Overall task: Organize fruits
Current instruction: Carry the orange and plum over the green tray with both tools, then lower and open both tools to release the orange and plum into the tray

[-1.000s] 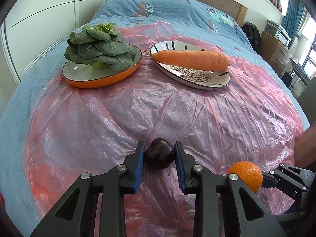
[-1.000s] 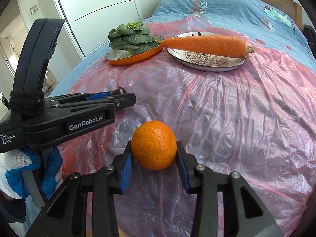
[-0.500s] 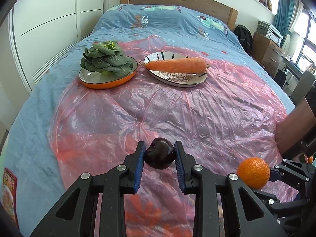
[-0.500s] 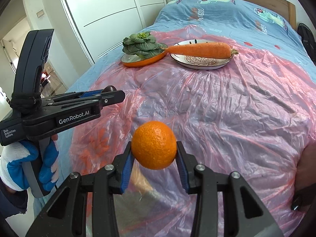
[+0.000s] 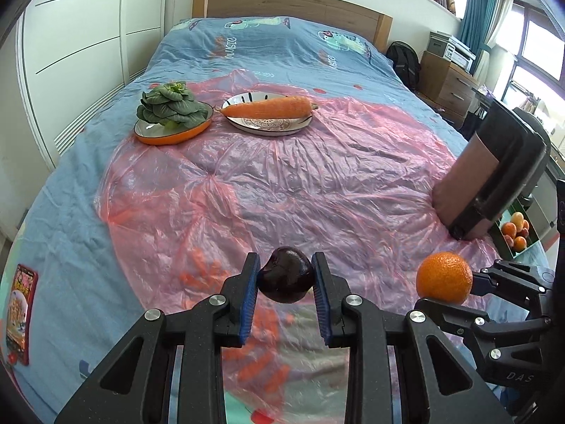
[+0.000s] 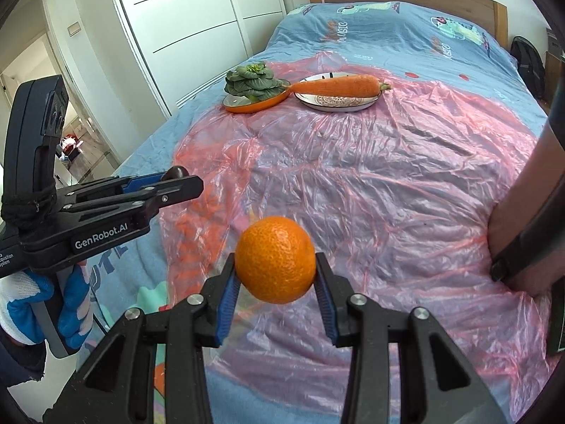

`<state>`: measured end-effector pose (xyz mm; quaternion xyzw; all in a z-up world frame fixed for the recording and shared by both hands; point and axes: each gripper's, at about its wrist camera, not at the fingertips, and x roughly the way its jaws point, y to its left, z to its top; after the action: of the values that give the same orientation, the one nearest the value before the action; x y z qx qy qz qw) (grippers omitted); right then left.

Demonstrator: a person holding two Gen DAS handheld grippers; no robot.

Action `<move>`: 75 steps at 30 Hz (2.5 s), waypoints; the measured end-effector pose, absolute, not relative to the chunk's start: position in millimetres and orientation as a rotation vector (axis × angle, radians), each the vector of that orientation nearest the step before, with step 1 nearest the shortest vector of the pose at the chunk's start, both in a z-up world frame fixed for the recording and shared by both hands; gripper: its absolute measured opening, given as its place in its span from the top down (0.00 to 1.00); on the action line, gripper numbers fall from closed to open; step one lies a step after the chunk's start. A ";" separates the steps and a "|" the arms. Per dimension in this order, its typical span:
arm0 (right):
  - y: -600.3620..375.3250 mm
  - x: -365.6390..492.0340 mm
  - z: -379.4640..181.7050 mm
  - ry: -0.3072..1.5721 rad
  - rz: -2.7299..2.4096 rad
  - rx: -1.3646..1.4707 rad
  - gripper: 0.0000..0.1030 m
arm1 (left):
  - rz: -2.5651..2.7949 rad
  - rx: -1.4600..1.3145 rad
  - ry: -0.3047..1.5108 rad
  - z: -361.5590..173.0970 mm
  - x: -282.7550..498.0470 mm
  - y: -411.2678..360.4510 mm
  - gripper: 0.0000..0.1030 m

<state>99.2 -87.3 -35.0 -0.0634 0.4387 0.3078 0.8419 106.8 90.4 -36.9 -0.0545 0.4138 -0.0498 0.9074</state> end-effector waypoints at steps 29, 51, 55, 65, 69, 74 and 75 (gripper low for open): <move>-389.6 20.0 -9.5 0.839 0.163 0.072 0.53 | -0.469 0.094 0.883 3.7 42.0 -135.7 0.76; -569.4 147.6 -4.7 0.708 -0.068 0.174 0.53 | -0.685 0.276 0.876 -0.8 155.1 -382.7 0.76; -587.5 180.8 -6.2 0.685 -0.086 0.172 0.53 | -0.668 0.307 0.879 -14.0 182.4 -411.3 0.76; -609.6 245.9 -35.4 0.731 -0.099 0.138 0.53 | -0.635 0.373 0.892 -48.6 222.4 -450.5 0.76; -612.9 258.0 -48.0 0.761 -0.102 0.136 0.53 | -0.627 0.393 0.905 -60.8 229.5 -460.0 0.76; -613.8 263.6 -62.7 0.791 -0.104 0.134 0.53 | -0.623 0.418 0.911 -73.6 231.9 -467.7 0.75; -614.9 263.2 -64.4 0.791 -0.103 0.142 0.53 | -0.622 0.419 0.915 -75.8 232.3 -468.5 0.75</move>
<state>263.2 -614.9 -64.4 0.0691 0.3847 -0.0503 0.9191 232.3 -468.5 -75.8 0.1976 0.4312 -0.2934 0.8300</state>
